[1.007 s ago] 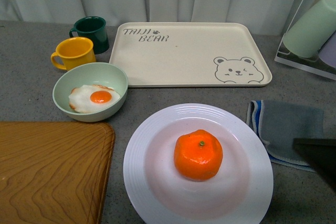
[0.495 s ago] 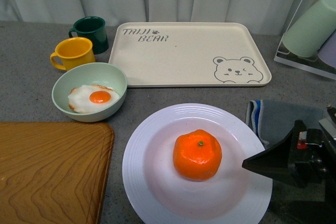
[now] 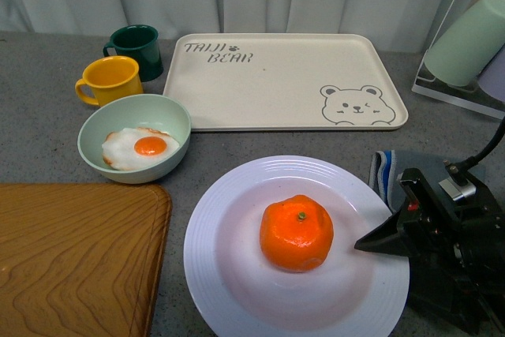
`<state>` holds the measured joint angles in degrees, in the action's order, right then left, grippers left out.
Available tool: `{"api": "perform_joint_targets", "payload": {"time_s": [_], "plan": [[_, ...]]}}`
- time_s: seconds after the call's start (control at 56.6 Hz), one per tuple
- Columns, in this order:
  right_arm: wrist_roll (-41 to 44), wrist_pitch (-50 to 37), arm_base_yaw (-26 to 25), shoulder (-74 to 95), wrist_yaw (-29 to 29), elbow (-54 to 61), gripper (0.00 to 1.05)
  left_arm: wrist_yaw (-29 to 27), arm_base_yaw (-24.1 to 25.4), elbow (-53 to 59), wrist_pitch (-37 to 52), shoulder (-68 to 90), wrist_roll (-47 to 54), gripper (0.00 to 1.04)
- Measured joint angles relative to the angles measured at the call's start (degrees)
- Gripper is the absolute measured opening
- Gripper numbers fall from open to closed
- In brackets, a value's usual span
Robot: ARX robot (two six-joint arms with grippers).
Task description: Place orange and plate with both arms
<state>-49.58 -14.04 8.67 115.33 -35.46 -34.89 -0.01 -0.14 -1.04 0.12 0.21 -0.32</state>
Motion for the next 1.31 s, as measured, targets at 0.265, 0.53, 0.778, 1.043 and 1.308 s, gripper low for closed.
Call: {"api": "perform_joint_targets", "payload": {"time_s": [0.265,0.53,0.778,1.043,1.308], "plan": [[2.32,4.39,0.44,1.09,-0.87,-2.47,0.14,0.0,0.0,0.0,0.0,0.0,0.0,0.98],[4.57,3.76,0.26,-1.31,-2.03,-2.29,0.06,0.02,0.0,0.0,0.0,0.0,0.0,0.98],[3.98,-7.87,0.24,-2.71,-2.56,2.16,0.04,0.0,0.0,0.0,0.0,0.0,0.0,0.98],[-0.5,-21.51,-1.14,-2.95,-5.77,3.63,0.04,0.0,0.0,0.0,0.0,0.0,0.02,0.98],[-3.89,-20.06,-1.42,4.37,-6.6,-10.78,0.04,0.0,0.0,0.0,0.0,0.0,0.02,0.98]]}}
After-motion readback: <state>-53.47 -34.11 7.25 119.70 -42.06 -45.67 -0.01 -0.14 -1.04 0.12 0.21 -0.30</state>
